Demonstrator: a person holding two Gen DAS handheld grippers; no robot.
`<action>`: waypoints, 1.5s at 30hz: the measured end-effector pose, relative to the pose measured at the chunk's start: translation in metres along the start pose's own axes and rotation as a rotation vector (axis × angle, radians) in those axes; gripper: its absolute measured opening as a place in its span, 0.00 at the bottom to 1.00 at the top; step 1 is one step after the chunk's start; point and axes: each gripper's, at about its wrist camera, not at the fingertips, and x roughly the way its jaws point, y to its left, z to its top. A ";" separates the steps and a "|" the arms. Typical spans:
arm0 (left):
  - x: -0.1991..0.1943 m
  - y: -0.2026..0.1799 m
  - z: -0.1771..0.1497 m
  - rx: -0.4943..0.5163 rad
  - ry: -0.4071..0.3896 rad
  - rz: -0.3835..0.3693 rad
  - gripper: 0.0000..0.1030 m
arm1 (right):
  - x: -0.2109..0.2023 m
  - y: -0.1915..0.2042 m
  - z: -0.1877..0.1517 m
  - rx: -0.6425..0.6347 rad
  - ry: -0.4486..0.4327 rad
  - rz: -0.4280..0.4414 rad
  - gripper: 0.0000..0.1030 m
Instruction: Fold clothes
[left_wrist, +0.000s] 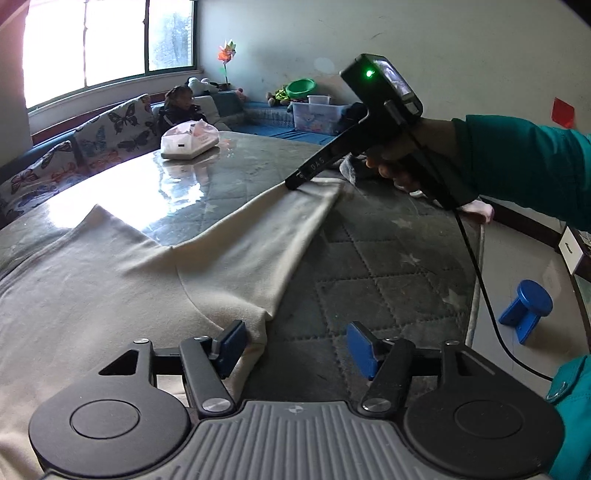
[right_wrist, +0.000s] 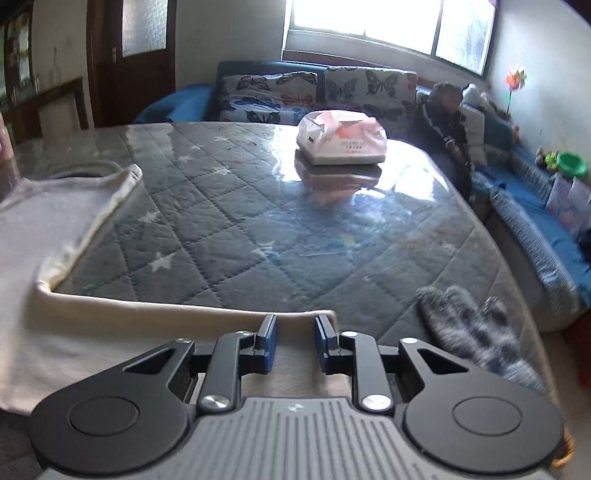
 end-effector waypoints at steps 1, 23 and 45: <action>-0.002 0.001 0.002 -0.007 -0.009 0.003 0.62 | -0.001 0.000 0.001 0.007 -0.006 -0.005 0.21; -0.086 0.088 -0.037 -0.365 -0.114 0.349 0.62 | -0.060 0.093 0.003 -0.160 -0.107 0.246 0.45; -0.135 0.160 -0.104 -0.622 -0.127 0.604 0.61 | -0.049 0.208 -0.017 -0.350 -0.028 0.473 0.53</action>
